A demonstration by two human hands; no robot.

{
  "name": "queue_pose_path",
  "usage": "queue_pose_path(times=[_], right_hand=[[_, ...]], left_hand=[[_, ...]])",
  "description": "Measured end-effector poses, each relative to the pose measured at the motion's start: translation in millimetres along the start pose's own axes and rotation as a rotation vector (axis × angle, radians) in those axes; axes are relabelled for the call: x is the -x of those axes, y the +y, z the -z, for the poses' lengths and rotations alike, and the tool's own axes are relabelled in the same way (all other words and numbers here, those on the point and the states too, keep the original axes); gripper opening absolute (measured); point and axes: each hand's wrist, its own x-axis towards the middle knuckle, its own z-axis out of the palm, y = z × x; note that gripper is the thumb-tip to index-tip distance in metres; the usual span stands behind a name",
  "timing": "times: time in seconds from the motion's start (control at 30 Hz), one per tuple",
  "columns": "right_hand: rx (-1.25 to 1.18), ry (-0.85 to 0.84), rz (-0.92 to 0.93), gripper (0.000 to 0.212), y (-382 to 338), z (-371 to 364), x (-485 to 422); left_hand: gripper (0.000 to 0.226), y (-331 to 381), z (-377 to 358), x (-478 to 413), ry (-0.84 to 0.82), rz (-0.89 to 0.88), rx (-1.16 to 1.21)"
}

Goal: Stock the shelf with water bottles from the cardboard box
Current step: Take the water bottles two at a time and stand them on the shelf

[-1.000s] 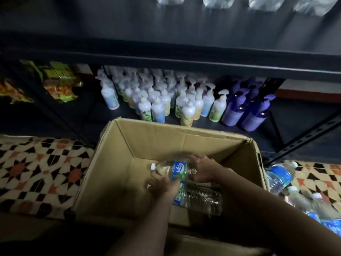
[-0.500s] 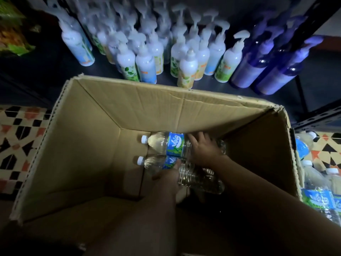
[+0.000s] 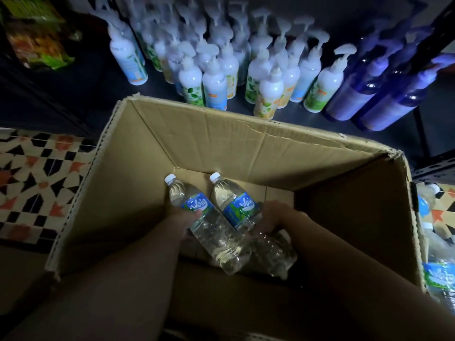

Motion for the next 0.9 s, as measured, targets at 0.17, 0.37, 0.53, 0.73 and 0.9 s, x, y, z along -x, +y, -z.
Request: queue_pose_path(times=[0.17,0.37,0.53,0.73,0.9], right_hand=[[-0.352,0.116,-0.131,0.088,-13.0,-41.9,-6.2],[-0.564,0.230,-0.135,0.102,-4.6,-45.2,-4.1],[-0.412,0.244,-0.171,0.101,-6.0,-43.9,-7.6],[-0.383,0.314,-0.178,0.104,-3.7,-42.1,-3.1],[-0.363,0.383,-0.156,0.093,-6.6,-32.8,15.4]], left_hand=[[0.074,0.4,-28.8,17.3,0.250,-0.067,-0.063],[0.144,2.5,-48.7,11.4,0.144,0.094,0.106],[0.155,-10.1,-58.3,-8.0,0.206,0.045,0.105],[0.148,-32.2,-54.3,-62.5,0.080,0.117,0.176],[0.128,-13.1,-40.1,-21.6,0.091,0.050,0.361]])
